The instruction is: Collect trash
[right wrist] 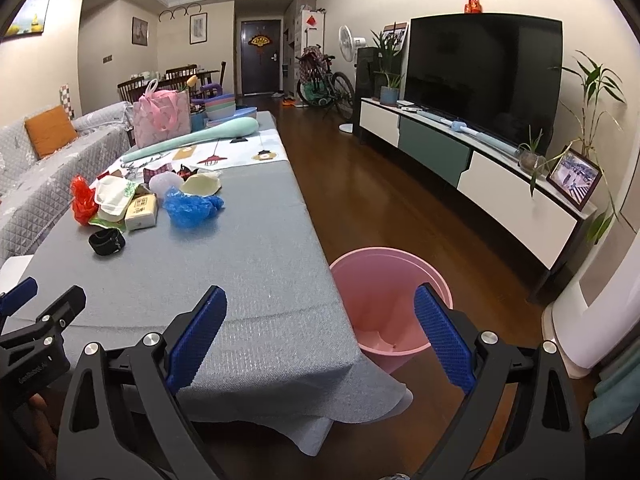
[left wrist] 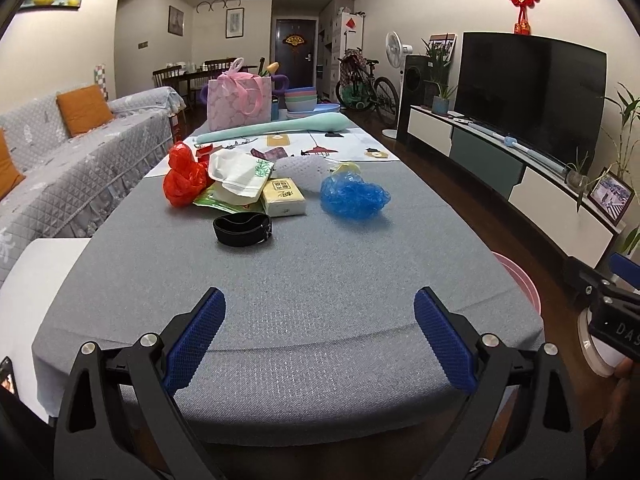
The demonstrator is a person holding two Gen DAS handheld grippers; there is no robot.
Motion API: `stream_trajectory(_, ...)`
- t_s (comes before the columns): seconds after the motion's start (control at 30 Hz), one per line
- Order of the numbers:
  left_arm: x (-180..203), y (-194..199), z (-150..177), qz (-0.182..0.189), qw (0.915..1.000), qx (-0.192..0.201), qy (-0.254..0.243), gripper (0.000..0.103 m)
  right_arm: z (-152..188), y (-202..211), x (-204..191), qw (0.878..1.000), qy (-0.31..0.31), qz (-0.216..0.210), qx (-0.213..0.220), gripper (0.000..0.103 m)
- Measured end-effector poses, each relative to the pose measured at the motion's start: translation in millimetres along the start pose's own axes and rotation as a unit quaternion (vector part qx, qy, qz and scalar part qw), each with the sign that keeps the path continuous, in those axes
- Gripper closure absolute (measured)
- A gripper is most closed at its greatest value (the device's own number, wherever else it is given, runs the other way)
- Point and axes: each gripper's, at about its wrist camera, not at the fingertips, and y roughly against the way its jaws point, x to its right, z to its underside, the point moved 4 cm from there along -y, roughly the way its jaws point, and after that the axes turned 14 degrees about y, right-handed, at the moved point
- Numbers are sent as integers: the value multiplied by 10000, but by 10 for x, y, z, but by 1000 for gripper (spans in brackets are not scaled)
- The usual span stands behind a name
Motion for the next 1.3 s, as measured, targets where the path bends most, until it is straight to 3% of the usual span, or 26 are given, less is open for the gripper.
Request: stream_trajectory(1.3, 12, 60, -14, 216, 9998, 27, -17, 10, -32, 36, -45, 9999, 81, -27, 67, 10)
